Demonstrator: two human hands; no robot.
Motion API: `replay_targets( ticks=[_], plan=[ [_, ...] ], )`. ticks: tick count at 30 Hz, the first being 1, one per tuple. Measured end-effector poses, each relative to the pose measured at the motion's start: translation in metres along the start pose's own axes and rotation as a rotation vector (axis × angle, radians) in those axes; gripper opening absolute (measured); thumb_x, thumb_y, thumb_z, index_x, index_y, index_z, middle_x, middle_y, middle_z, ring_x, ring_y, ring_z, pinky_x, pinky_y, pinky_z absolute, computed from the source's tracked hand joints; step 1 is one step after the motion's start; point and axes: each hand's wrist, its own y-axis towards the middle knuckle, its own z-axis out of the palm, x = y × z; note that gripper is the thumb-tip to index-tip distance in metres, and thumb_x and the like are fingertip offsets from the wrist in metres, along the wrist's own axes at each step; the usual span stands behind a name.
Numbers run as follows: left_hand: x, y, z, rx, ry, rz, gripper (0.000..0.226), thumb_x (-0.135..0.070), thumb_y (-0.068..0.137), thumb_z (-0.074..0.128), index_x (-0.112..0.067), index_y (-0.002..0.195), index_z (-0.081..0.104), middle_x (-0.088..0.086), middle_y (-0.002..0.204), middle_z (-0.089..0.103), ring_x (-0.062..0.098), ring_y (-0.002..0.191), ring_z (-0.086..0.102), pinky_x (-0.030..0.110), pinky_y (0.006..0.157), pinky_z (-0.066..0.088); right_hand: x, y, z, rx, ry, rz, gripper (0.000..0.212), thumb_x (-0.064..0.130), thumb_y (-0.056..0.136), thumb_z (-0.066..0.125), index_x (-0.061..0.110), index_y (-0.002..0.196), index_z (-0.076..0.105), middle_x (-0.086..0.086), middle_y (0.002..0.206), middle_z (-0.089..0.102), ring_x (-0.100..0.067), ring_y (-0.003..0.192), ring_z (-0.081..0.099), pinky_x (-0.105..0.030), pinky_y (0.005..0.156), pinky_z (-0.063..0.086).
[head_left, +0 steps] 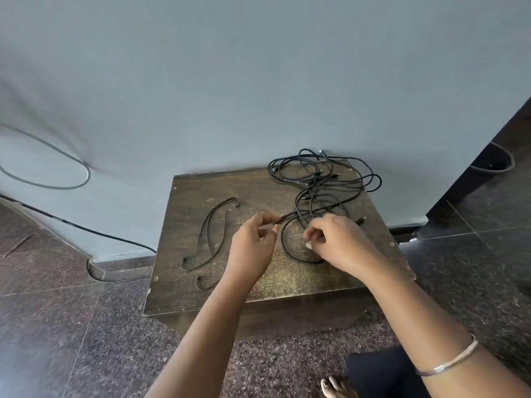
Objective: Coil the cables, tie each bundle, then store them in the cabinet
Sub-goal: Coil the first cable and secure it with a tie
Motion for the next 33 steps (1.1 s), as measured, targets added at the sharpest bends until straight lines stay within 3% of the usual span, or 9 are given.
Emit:
replay_targets(
  ticks=[4,8,10,12,14,17,22,28,33],
  plan=[
    [0.002,-0.001,-0.003,0.0,0.012,-0.043,0.015,-0.018,0.092,0.056,-0.029,0.099,0.065,-0.006,0.077,0.066,-0.008,0.041,0.046,0.008,0.039,0.029,0.0,0.0,-0.006,-0.104,-0.139,0.085,0.016,0.02,0.088,0.065,0.025,0.102,0.07,0.005,0.11,0.054,-0.012,0.091,0.055,-0.023,0.067,0.042],
    [-0.003,-0.004,-0.002,0.022,0.043,-0.018,0.017,-0.017,0.092,0.056,-0.033,0.095,0.063,-0.016,0.079,0.063,-0.009,0.042,0.046,0.008,0.043,0.031,-0.003,-0.001,-0.007,-0.032,-0.184,0.066,0.026,0.015,0.091,0.06,0.025,0.114,0.07,0.004,0.121,0.062,-0.018,0.115,0.053,-0.031,0.09,0.049],
    [-0.005,-0.006,-0.003,0.029,0.071,-0.005,0.021,-0.016,0.092,0.056,-0.036,0.094,0.062,-0.022,0.08,0.062,-0.009,0.044,0.047,0.012,0.046,0.032,-0.002,-0.001,-0.009,-0.074,-0.183,0.043,0.027,0.012,0.092,0.059,0.026,0.112,0.07,0.005,0.12,0.065,-0.014,0.104,0.059,-0.023,0.084,0.052],
    [-0.004,-0.007,-0.003,0.035,0.081,0.01,0.022,-0.016,0.092,0.055,-0.038,0.093,0.061,-0.024,0.082,0.062,-0.008,0.051,0.049,0.015,0.049,0.034,-0.003,0.002,-0.017,-0.171,-0.118,0.032,0.026,0.012,0.091,0.06,0.031,0.104,0.072,0.009,0.115,0.067,0.001,0.064,0.059,-0.007,0.053,0.045],
    [-0.003,-0.007,-0.002,0.034,0.059,0.015,0.021,-0.017,0.091,0.056,-0.037,0.094,0.063,-0.023,0.083,0.063,-0.007,0.062,0.053,0.015,0.054,0.036,-0.005,0.007,-0.029,-0.232,0.063,0.056,0.027,0.016,0.09,0.063,0.041,0.094,0.071,0.017,0.104,0.071,0.003,0.055,0.058,-0.01,0.053,0.048],
    [-0.004,-0.008,0.002,0.069,-0.022,0.01,0.019,-0.014,0.091,0.059,-0.031,0.096,0.066,-0.017,0.086,0.067,-0.009,0.073,0.057,0.017,0.065,0.043,-0.008,0.009,-0.039,-0.243,0.402,0.072,0.033,0.02,0.084,0.07,0.052,0.083,0.069,0.027,0.09,0.07,0.006,0.083,0.066,-0.025,0.08,0.054],
    [-0.01,-0.013,0.013,0.196,-0.151,-0.002,0.031,-0.008,0.092,0.059,-0.02,0.12,0.062,-0.005,0.115,0.067,0.003,0.107,0.06,0.024,0.096,0.047,-0.002,0.012,-0.039,-0.26,0.812,0.075,0.027,0.013,0.083,0.071,0.039,0.088,0.076,0.012,0.085,0.073,-0.001,0.081,0.067,-0.023,0.074,0.054],
    [-0.011,-0.016,0.019,0.326,-0.381,-0.018,0.043,-0.008,0.088,0.064,-0.015,0.13,0.054,-0.005,0.121,0.064,0.001,0.11,0.06,0.018,0.094,0.047,0.024,0.017,-0.036,-0.151,1.616,0.264,0.017,-0.006,0.08,0.067,0.007,0.088,0.074,-0.004,0.077,0.072,-0.011,0.071,0.067,-0.017,0.063,0.055],
    [-0.01,-0.017,0.021,0.311,-0.393,-0.001,0.023,-0.014,0.088,0.064,-0.013,0.111,0.07,-0.005,0.096,0.071,0.003,0.089,0.063,0.019,0.082,0.046,0.036,0.021,-0.028,-0.176,1.958,0.445,0.012,-0.008,0.075,0.069,0.002,0.072,0.074,-0.006,0.073,0.072,-0.014,0.067,0.071,-0.02,0.062,0.059]
  ],
)
